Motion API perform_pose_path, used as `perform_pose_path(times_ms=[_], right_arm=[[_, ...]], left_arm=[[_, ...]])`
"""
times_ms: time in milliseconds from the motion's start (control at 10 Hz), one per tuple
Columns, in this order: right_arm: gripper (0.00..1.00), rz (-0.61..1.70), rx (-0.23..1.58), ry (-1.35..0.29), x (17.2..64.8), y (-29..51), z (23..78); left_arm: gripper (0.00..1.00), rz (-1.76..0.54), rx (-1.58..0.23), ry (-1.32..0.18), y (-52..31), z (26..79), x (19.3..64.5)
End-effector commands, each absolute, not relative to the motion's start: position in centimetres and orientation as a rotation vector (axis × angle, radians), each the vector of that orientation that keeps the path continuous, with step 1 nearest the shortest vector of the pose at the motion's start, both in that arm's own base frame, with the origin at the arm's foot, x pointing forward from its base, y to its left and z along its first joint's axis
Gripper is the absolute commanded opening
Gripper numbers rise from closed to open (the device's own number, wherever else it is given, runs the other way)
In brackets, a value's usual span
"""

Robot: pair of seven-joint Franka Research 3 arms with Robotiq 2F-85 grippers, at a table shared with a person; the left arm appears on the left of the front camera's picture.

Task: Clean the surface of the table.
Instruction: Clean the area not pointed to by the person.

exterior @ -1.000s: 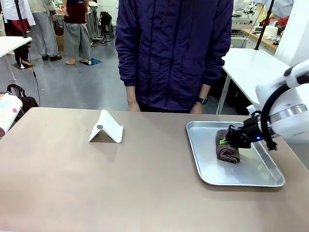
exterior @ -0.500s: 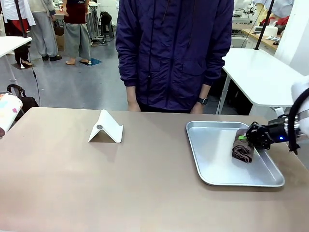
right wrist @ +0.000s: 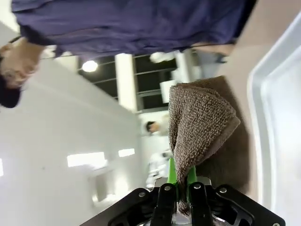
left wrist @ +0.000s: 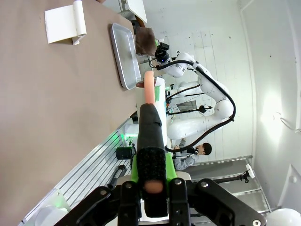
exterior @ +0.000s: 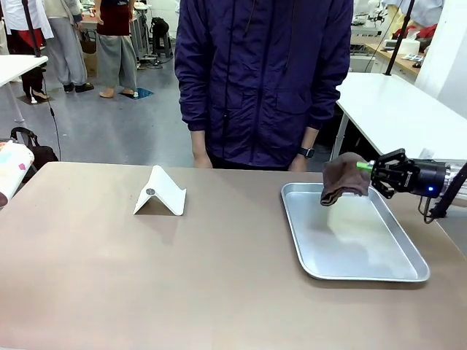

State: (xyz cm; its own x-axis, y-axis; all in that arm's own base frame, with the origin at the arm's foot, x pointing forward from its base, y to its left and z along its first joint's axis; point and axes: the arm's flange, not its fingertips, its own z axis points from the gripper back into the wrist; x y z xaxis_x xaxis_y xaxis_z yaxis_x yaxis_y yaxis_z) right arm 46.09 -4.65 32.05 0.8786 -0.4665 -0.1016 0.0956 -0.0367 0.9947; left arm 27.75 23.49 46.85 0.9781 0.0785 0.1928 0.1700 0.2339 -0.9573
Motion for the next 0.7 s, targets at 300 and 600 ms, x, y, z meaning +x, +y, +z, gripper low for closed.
perform_pose_path(times_ms=[300,600], right_arm=[[0.07,-0.668,1.808,0.035,44.5,-4.5,34.7],[0.07,-0.505,1.686,0.154,40.6,-6.8,37.7]], left_arm=[[0.22,-0.061,-1.348,-0.229,23.3,47.2,27.7],[0.22,-0.061,-1.348,-0.229,23.3,47.2,27.7]])
